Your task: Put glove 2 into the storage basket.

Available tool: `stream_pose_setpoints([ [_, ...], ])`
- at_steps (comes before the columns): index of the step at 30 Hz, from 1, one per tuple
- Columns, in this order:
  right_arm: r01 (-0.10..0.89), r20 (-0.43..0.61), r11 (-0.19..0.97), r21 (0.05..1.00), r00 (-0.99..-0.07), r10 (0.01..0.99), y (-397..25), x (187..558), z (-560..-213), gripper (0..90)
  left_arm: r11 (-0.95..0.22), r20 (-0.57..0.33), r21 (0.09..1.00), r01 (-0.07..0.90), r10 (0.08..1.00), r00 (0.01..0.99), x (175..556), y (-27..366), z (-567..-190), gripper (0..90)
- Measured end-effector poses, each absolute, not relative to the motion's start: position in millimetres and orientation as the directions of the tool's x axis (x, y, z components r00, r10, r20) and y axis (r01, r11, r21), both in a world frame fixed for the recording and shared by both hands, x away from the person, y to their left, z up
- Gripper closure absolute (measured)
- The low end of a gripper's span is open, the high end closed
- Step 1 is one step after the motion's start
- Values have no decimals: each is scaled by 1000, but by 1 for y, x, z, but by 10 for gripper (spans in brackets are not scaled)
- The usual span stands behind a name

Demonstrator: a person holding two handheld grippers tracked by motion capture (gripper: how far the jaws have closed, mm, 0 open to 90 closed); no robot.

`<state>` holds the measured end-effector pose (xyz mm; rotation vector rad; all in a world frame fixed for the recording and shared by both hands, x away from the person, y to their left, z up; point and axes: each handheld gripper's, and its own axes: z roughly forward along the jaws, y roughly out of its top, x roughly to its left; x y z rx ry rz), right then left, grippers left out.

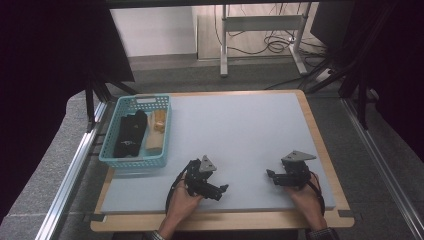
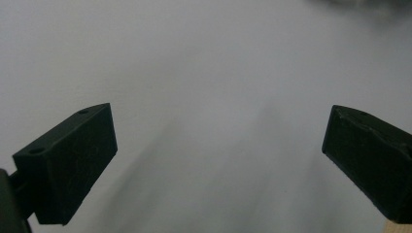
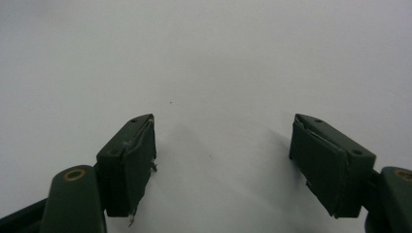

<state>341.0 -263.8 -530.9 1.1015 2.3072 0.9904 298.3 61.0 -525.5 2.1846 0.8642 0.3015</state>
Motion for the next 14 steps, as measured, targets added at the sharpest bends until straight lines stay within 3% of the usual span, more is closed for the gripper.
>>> stream_pose_setpoints([
  [14,511,-45,438,740,-612,789,-264,341,-531,240,-524,-37,682,510,671,741,301,53,-544,0],
])
